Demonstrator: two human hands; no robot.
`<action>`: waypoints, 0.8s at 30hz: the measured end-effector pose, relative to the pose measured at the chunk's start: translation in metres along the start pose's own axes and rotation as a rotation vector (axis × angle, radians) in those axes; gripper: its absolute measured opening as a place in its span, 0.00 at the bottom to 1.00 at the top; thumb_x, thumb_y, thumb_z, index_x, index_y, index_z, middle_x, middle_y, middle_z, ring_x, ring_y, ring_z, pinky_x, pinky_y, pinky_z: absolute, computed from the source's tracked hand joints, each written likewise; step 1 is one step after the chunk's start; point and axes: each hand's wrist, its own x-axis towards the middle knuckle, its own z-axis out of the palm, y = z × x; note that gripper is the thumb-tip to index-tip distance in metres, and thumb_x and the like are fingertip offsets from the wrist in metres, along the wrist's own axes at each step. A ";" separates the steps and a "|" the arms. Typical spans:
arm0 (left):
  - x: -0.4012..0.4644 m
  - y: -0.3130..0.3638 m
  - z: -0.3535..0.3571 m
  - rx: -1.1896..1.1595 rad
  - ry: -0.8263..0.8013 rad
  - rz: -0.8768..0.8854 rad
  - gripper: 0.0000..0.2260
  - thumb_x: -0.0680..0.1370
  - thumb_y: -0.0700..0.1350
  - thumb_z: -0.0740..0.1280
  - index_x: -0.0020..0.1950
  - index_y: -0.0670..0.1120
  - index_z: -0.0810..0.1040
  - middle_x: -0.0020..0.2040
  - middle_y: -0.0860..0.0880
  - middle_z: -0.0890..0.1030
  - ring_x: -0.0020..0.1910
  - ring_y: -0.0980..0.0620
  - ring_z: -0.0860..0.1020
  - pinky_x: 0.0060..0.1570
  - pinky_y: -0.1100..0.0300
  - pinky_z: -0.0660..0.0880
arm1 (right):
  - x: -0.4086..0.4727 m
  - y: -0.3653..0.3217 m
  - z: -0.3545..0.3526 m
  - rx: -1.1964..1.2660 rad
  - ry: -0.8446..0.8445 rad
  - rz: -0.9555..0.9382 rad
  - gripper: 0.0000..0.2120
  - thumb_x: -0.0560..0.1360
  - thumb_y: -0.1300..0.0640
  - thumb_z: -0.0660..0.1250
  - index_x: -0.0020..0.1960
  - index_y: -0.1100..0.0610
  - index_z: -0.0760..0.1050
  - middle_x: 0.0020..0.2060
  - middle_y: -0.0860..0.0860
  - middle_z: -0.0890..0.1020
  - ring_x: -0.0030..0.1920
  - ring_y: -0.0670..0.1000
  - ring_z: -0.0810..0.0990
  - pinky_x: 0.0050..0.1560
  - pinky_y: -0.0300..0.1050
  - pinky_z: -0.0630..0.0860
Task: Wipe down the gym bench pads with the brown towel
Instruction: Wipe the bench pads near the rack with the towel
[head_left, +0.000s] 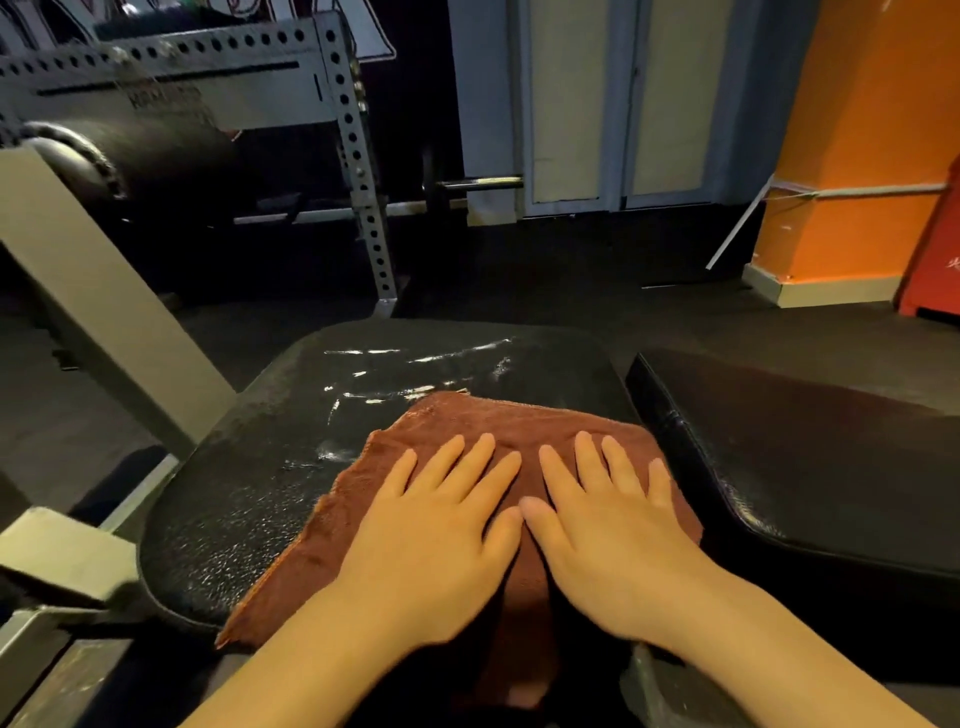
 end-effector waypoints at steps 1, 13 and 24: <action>0.009 0.000 0.001 -0.015 -0.003 -0.002 0.31 0.75 0.64 0.31 0.78 0.63 0.39 0.78 0.62 0.35 0.78 0.58 0.36 0.76 0.53 0.35 | 0.010 0.001 0.000 0.009 0.016 0.016 0.29 0.83 0.41 0.39 0.80 0.50 0.36 0.79 0.55 0.36 0.78 0.57 0.33 0.75 0.62 0.33; 0.150 -0.009 -0.001 -0.078 -0.066 -0.041 0.23 0.85 0.54 0.41 0.81 0.56 0.43 0.81 0.53 0.40 0.80 0.52 0.39 0.76 0.46 0.37 | 0.149 0.049 -0.024 0.021 0.109 -0.022 0.28 0.84 0.45 0.41 0.81 0.51 0.40 0.80 0.53 0.40 0.79 0.53 0.38 0.76 0.57 0.38; 0.184 -0.005 0.000 -0.119 -0.020 -0.215 0.24 0.85 0.53 0.42 0.81 0.55 0.45 0.82 0.52 0.43 0.80 0.51 0.41 0.75 0.43 0.36 | 0.205 0.057 -0.038 0.076 0.139 -0.131 0.26 0.84 0.45 0.43 0.81 0.50 0.45 0.80 0.51 0.45 0.79 0.50 0.43 0.77 0.53 0.40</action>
